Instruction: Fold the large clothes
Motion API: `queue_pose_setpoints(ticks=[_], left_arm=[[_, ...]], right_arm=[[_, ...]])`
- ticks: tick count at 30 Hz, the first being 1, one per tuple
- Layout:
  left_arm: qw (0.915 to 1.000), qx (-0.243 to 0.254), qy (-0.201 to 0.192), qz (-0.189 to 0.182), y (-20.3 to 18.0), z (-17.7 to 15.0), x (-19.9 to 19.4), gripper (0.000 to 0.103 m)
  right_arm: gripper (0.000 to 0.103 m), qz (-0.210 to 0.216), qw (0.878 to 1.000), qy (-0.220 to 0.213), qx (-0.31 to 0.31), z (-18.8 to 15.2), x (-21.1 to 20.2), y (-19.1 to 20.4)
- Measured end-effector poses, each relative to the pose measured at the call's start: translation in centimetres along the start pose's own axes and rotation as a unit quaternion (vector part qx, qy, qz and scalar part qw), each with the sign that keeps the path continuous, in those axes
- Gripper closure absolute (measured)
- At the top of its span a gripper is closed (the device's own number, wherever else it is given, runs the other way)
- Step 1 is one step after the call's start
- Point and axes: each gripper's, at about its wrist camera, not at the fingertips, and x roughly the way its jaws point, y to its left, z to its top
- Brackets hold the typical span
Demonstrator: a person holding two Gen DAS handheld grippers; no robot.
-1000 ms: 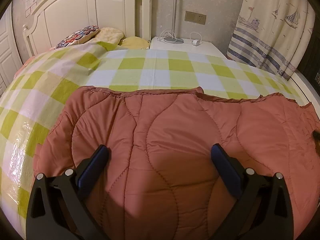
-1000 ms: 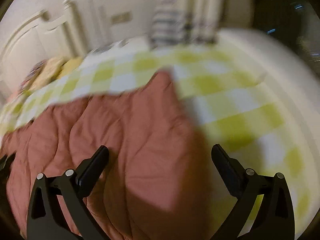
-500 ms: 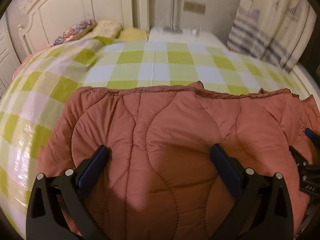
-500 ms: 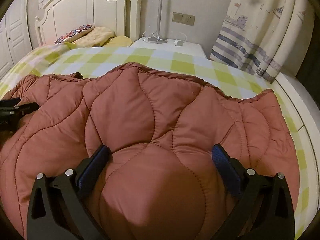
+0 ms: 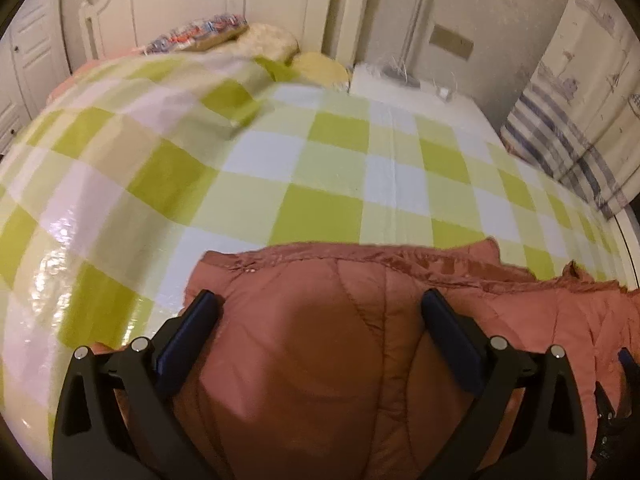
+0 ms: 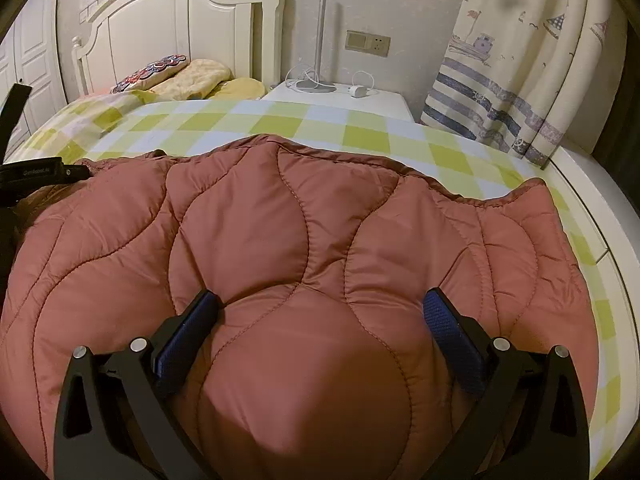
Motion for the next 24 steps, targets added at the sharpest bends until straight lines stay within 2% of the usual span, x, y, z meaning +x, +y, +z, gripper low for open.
queue_pose_setpoints(ticks=[3,5,8,9,10,11,12,15,16,17,18,19,21,22,24], left_arm=[[0.9985,-0.025,-0.049,0.002,0.7,-0.6,-3.2,0.003],[0.9976,-0.017,-0.066,0.008,1.1,-1.7,-5.7,0.002],[0.9981,0.005,-0.054,0.028,2.3,-3.7,-6.0,0.002],[0.999,0.003,-0.036,0.027,2.8,-4.2,-5.2,0.002],[0.9997,-0.008,-0.021,0.01,3.5,-4.4,-4.5,0.002],[0.9995,-0.024,-0.021,-0.003,4.1,-4.3,-4.4,0.002],[0.9992,-0.03,-0.026,0.0,4.2,-4.2,-4.5,0.002],[0.999,-0.009,-0.031,0.03,3.2,-4.3,-4.1,0.002],[0.9988,-0.003,-0.033,0.036,3.0,-4.3,-4.1,0.002],[0.9988,-0.002,-0.033,0.036,3.0,-4.4,-4.1,0.002],[0.999,-0.006,-0.031,0.03,3.2,-4.4,-4.1,0.002],[0.9992,-0.011,-0.03,0.022,3.5,-4.3,-4.1,0.002],[0.9993,-0.015,-0.03,0.018,3.7,-4.3,-4.1,0.002],[0.9993,-0.014,-0.03,0.019,3.7,-4.3,-4.0,0.002],[0.9993,-0.012,-0.029,0.021,3.6,-4.3,-3.9,0.002]], right_arm=[[0.005,0.004,1.0,0.0,0.003,0.0,0.0,-0.1],[0.005,0.003,1.0,0.0,0.003,0.0,0.0,-0.1],[0.005,0.005,1.0,0.0,0.003,0.0,0.0,-0.2],[0.005,0.005,1.0,-0.001,0.003,0.0,0.0,-0.2],[0.005,0.006,1.0,-0.002,0.001,0.0,-0.1,-0.1],[0.005,0.004,1.0,-0.002,0.0,0.0,-0.1,-0.1],[0.005,0.001,1.0,-0.002,-0.002,0.0,-0.2,0.0],[0.005,0.01,1.0,0.014,0.007,0.5,-0.5,-0.4],[0.005,-0.003,1.0,0.012,0.012,0.7,-1.1,-0.4],[0.005,-0.016,1.0,-0.009,0.019,0.8,-2.7,-0.1],[0.005,-0.005,0.999,-0.035,0.021,0.9,-4.3,0.5],[0.005,0.022,0.998,-0.064,0.01,0.9,-6.4,1.9],[0.005,0.041,0.995,-0.09,-0.035,0.3,-8.4,4.6],[0.005,0.04,0.992,-0.094,-0.072,-0.4,-8.7,6.8],[0.005,0.039,0.987,-0.064,-0.139,-2.1,-7.0,10.5]])
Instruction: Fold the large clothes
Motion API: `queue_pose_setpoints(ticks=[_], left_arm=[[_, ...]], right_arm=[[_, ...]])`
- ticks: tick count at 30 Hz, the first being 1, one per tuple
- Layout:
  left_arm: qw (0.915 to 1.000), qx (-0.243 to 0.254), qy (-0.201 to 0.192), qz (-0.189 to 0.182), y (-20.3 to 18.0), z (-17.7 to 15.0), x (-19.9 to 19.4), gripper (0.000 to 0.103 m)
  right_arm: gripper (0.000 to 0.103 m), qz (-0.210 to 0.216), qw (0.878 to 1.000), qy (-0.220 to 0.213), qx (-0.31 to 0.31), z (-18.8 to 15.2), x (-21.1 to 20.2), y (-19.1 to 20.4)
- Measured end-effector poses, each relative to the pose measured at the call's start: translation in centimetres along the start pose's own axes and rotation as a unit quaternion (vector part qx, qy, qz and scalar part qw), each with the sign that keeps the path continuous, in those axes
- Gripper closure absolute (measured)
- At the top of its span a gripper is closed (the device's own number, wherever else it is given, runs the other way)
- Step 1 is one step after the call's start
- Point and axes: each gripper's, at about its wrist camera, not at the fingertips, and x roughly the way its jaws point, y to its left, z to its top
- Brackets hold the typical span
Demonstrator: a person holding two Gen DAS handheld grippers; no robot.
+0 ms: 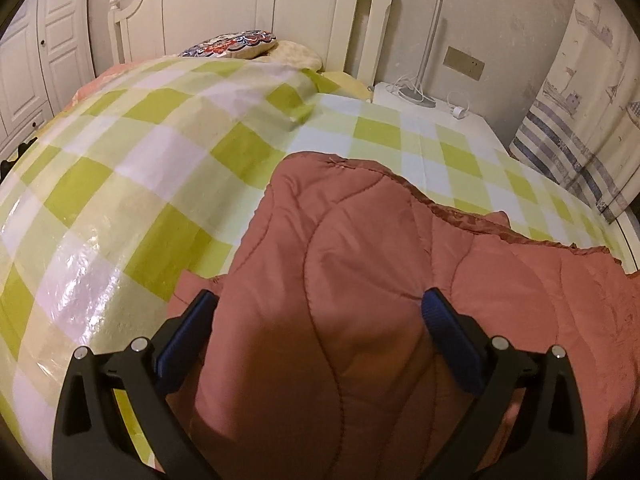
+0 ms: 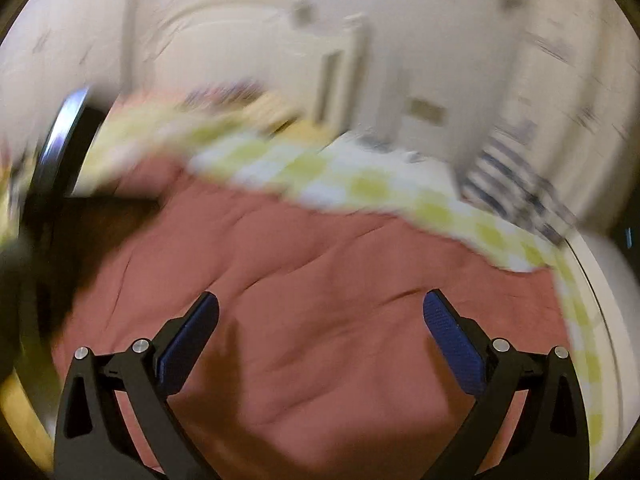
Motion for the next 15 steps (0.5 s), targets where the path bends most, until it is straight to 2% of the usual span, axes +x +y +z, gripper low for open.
queue_pose_setpoints(ticks=[1,2,6,8,10,11,13,14,15], left_arm=[[1.0,0.0,0.0,-0.001,0.0,0.0,0.0,0.002],[1.0,-0.001,0.0,-0.001,0.1,0.0,0.1,0.002],[1.0,-0.002,0.002,-0.002,0.2,0.0,0.2,0.002],[1.0,-0.002,0.002,-0.001,0.3,0.0,0.1,0.002],[1.0,-0.003,0.002,-0.002,0.2,0.0,0.0,0.002],[1.0,-0.004,0.001,-0.004,0.3,0.0,0.0,0.002],[1.0,-0.004,0.001,-0.004,0.3,0.0,0.0,0.002],[1.0,-0.004,0.001,-0.004,0.3,0.0,0.0,0.002],[1.0,-0.004,0.001,-0.005,0.3,0.0,0.0,0.002]], right_arm=[[0.005,-0.016,0.999,0.014,-0.029,-1.1,1.6,1.9],[0.005,-0.021,0.999,-0.001,-0.024,-1.6,1.9,2.2],[0.005,0.016,0.999,0.023,0.029,-0.9,0.9,-0.3],[0.005,-0.025,0.999,-0.014,0.042,-1.1,-1.7,-2.1],[0.005,-0.057,0.995,-0.02,0.078,-2.2,-3.2,-4.8],[0.005,-0.065,0.992,-0.005,0.108,-3.4,-3.3,-7.0],[0.005,-0.111,0.982,0.036,0.149,-6.1,-2.7,-10.7],[0.005,-0.115,0.979,0.053,0.161,-7.3,-2.1,-11.8],[0.005,-0.09,0.979,0.056,0.174,-8.6,-1.6,-12.8]])
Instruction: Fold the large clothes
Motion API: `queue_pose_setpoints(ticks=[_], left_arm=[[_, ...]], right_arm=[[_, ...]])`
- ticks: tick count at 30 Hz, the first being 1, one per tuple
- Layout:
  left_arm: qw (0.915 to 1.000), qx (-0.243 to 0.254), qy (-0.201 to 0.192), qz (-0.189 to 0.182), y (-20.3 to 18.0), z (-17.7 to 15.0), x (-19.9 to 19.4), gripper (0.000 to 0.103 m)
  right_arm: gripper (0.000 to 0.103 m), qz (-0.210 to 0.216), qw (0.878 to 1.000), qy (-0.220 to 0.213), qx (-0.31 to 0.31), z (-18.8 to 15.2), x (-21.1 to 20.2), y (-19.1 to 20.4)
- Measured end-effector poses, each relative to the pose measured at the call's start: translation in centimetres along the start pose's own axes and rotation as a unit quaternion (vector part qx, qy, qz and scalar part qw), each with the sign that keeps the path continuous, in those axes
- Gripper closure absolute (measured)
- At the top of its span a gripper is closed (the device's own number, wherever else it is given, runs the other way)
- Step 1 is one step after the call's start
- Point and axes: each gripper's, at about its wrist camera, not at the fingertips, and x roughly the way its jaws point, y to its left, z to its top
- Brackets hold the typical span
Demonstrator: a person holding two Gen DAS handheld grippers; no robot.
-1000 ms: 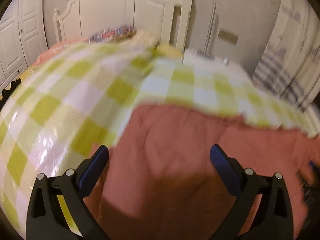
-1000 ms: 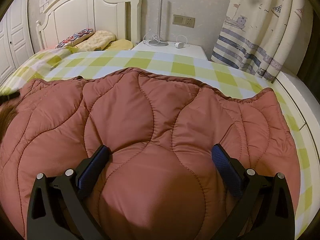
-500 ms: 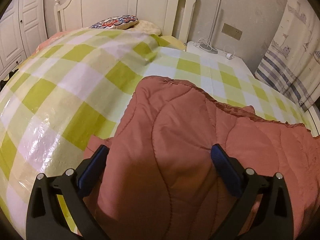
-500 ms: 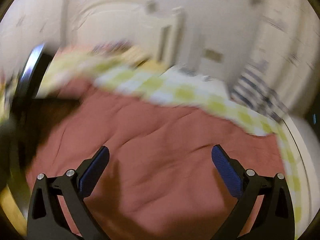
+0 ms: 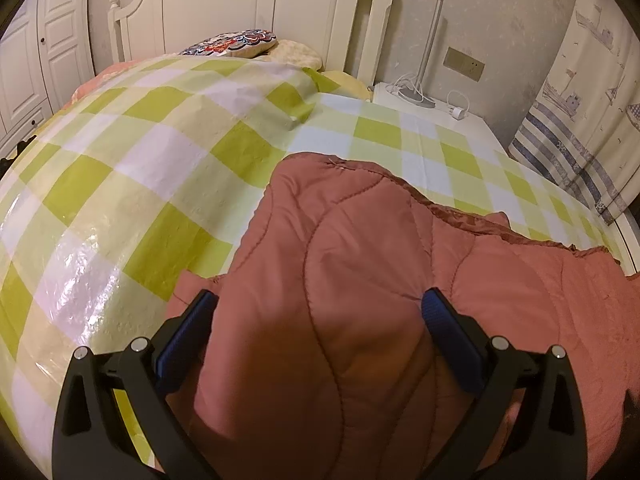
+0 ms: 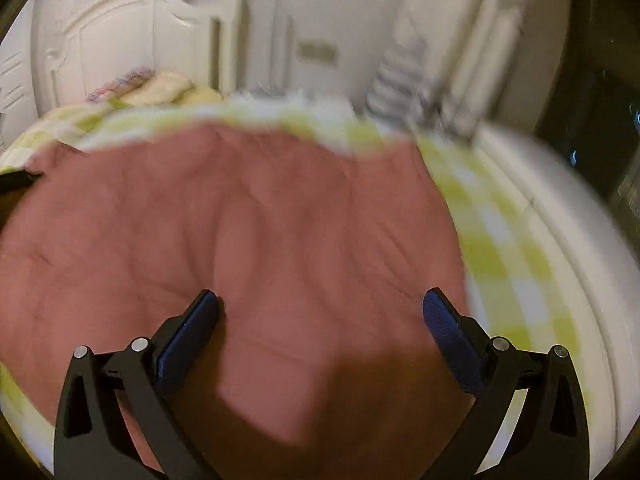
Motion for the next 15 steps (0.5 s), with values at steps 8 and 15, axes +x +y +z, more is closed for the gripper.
queue_pose_setpoints(ticks=[8,15], left_arm=[[0.9998,0.001,0.018,0.005,-0.2,0.4,0.3,0.002],[0.9953,0.036,-0.055,-0.071,-6.4,0.9,-7.4,0.004]], right_arm=[[0.004,0.013,1.0,0.003,0.0,-1.0,0.2,0.4],[0.004,0.02,1.0,0.005,0.005,-0.9,1.1,-0.7]])
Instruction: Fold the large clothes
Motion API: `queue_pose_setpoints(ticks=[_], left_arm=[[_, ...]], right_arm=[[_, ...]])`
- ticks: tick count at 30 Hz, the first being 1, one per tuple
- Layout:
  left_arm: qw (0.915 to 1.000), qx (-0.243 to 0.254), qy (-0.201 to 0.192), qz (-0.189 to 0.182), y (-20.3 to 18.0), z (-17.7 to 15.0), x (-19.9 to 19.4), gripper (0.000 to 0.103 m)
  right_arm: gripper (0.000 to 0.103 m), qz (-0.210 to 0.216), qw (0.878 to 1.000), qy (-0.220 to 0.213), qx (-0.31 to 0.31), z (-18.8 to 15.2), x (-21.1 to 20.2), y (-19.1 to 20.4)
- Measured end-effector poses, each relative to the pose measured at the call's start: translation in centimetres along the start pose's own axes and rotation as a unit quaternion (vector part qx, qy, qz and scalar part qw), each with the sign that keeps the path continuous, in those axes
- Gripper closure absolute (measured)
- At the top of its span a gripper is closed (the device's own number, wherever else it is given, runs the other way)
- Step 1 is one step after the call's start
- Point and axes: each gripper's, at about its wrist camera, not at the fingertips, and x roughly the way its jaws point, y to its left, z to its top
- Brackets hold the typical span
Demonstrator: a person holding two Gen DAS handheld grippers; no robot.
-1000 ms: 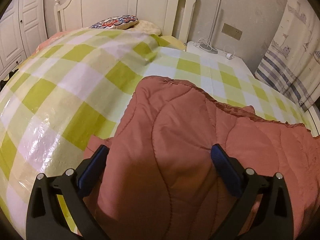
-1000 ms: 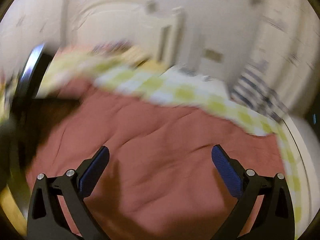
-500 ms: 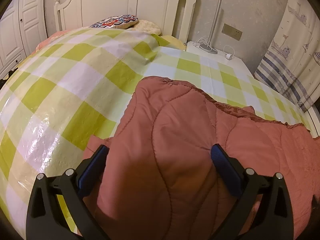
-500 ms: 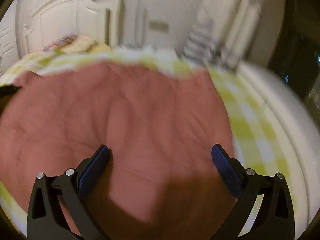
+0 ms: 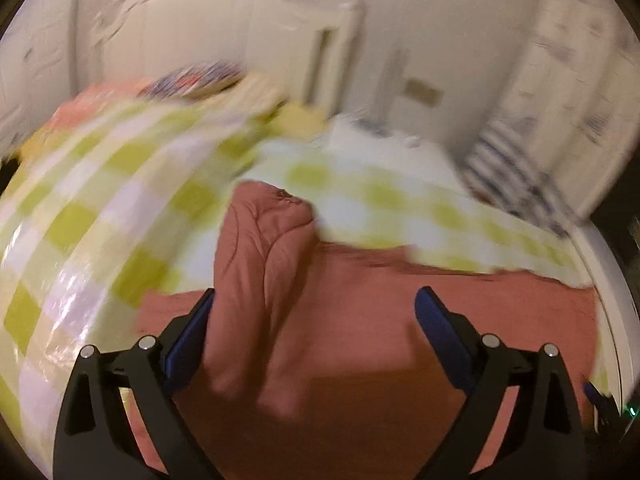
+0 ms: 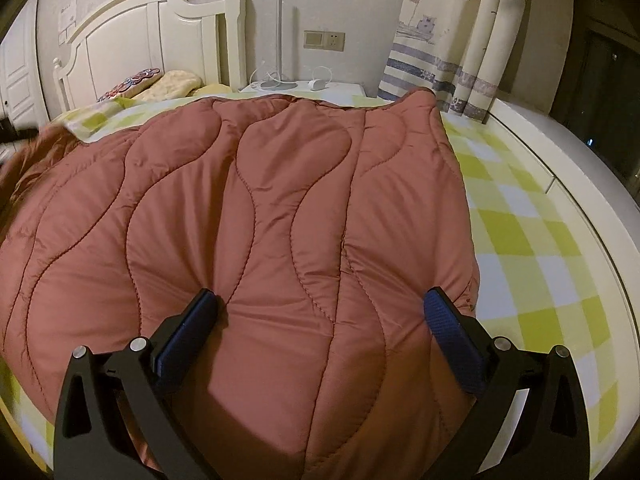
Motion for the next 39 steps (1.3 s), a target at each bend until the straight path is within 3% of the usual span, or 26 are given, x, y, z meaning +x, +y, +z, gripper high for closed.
queue_pose_setpoints(ticks=[3,5,7,8,12,16,20,24,27,31,34,35,36,38,39], left_arm=[[0.9957,0.091,0.003,-0.014,-5.6,-1.0,0.3,0.002],[0.9864,0.161,0.026,0.019,-8.6,-3.1,2.9,0.002],[0.9776,0.2,0.048,0.046,-9.5,-5.4,5.9,0.002],[0.9788,0.199,0.026,0.041,-9.3,-5.9,6.1,0.002],[0.9831,0.178,0.036,0.023,-8.3,-5.5,6.2,0.002],[0.9847,0.17,0.035,0.016,-7.8,-5.9,6.1,0.002],[0.9852,0.168,0.026,0.017,-8.0,-5.9,5.9,0.002],[0.9862,0.163,0.025,0.011,-7.8,-6.0,5.6,0.002],[0.9868,0.16,0.023,0.005,-7.6,-5.9,5.5,0.002],[0.9881,0.149,0.035,-0.015,-7.0,-5.6,5.5,0.002],[0.9897,0.114,0.043,-0.076,-5.2,-4.4,4.6,0.002],[0.9909,0.072,0.032,-0.109,-3.2,-3.5,3.9,0.002],[0.9921,0.033,0.02,-0.12,-1.2,-2.8,3.4,0.002],[0.9952,-0.07,-0.01,-0.068,4.7,-1.2,2.7,0.002],[0.9922,-0.12,-0.017,-0.027,7.7,-0.8,2.6,0.002]], right_arm=[[0.004,0.001,1.0,0.0,0.001,0.0,0.0,0.1],[0.004,0.0,1.0,0.0,0.0,0.0,0.0,0.1],[0.004,0.006,1.0,-0.002,0.001,0.0,-0.1,0.1],[0.004,0.009,1.0,0.0,0.002,0.0,-0.1,0.0],[0.005,0.001,0.999,0.035,-0.011,1.3,-1.2,0.0],[0.005,0.01,0.998,-0.067,-0.005,5.3,-5.9,1.0],[0.005,-0.01,0.994,-0.112,-0.015,10.2,-5.3,3.0],[0.005,-0.009,0.999,-0.039,-0.02,13.6,1.8,5.2],[0.004,-0.044,0.996,0.055,-0.051,12.5,9.4,6.5],[0.004,-0.035,0.997,0.066,-0.032,11.6,10.8,6.3],[0.004,-0.029,0.997,0.06,-0.027,11.2,10.5,6.0],[0.004,-0.029,0.997,0.059,-0.027,11.2,10.5,6.0],[0.004,-0.029,0.998,0.058,-0.027,11.1,10.4,6.0],[0.004,-0.028,0.998,0.058,-0.026,11.1,10.4,6.0],[0.004,-0.028,0.998,0.058,-0.026,11.1,10.4,6.0]])
